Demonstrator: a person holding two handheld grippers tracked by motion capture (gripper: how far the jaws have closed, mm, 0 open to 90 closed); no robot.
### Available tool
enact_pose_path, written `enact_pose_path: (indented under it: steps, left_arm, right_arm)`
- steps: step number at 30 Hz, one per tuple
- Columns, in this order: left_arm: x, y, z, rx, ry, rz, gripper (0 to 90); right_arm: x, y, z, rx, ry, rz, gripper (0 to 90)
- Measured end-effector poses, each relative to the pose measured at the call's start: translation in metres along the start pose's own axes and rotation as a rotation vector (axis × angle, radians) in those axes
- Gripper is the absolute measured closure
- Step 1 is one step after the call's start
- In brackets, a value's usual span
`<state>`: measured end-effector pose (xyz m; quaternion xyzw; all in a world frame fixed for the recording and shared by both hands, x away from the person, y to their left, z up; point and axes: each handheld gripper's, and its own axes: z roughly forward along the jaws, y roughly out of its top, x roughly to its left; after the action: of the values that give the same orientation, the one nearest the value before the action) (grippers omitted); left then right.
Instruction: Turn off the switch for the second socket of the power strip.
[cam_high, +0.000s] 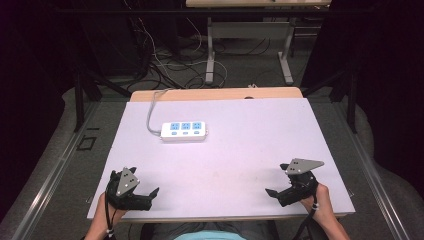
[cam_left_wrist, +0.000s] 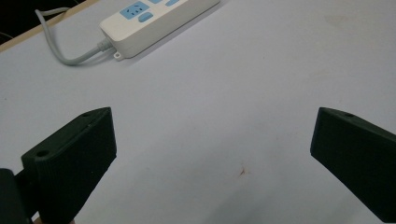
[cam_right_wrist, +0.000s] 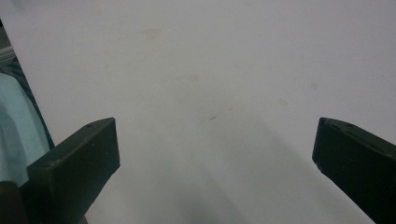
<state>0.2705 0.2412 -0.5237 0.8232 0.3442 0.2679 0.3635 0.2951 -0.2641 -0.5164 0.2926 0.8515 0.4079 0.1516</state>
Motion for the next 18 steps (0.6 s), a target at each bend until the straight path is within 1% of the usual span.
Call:
enact_pose_path:
  steps: [1,2,3,6,8,9,10,11,12,14,18]
  left_arm:
    - [0.0004,0.0001,-0.0006,0.002,0.004,0.005,0.2]
    - [0.0012,0.0003,-0.0017,0.012,0.003,0.015,0.2]
    - [0.0012,0.0003,-0.0017,0.012,0.003,0.015,0.2]
    - [0.0003,0.0003,-0.0006,0.006,-0.005,-0.005,0.2]
    - [0.0005,0.0008,-0.0002,0.006,-0.005,-0.002,0.2]
    - [0.0003,0.0008,0.0000,0.007,-0.004,-0.001,0.2]
    - [0.0003,0.0008,0.0000,0.007,-0.004,-0.001,0.2]
    - [0.0002,0.0010,-0.0002,0.009,-0.004,0.001,0.2]
    - [0.0000,0.0011,-0.0003,0.008,-0.005,0.000,0.2]
    - [-0.0001,0.0011,-0.0003,0.004,-0.003,0.000,0.2]
    - [0.0005,0.0019,-0.0002,0.003,-0.003,-0.008,0.2]
  right_arm:
    - [-0.0005,0.0001,0.0002,-0.002,0.002,-0.006,0.7]
    - [0.0002,0.0000,0.0000,0.000,0.000,0.004,0.7]
    - [-0.0001,0.0001,0.0001,-0.002,-0.001,0.000,0.6]
    - [0.0000,-0.0002,0.0006,-0.002,-0.005,0.006,0.5]
    - [-0.0015,-0.0004,0.0009,-0.006,-0.004,-0.008,0.5]
    - [-0.0011,-0.0005,0.0004,-0.001,-0.003,0.002,0.5]
    - [-0.0009,-0.0005,0.0002,-0.003,-0.002,0.005,0.5]
    - [-0.0011,-0.0004,0.0006,-0.004,-0.003,-0.002,0.6]
    - [-0.0004,-0.0004,0.0009,-0.004,-0.006,0.006,0.6]
    - [-0.0011,-0.0002,0.0012,-0.006,-0.005,-0.008,0.6]
    - [-0.0013,-0.0003,0.0013,-0.003,-0.002,-0.007,0.6]
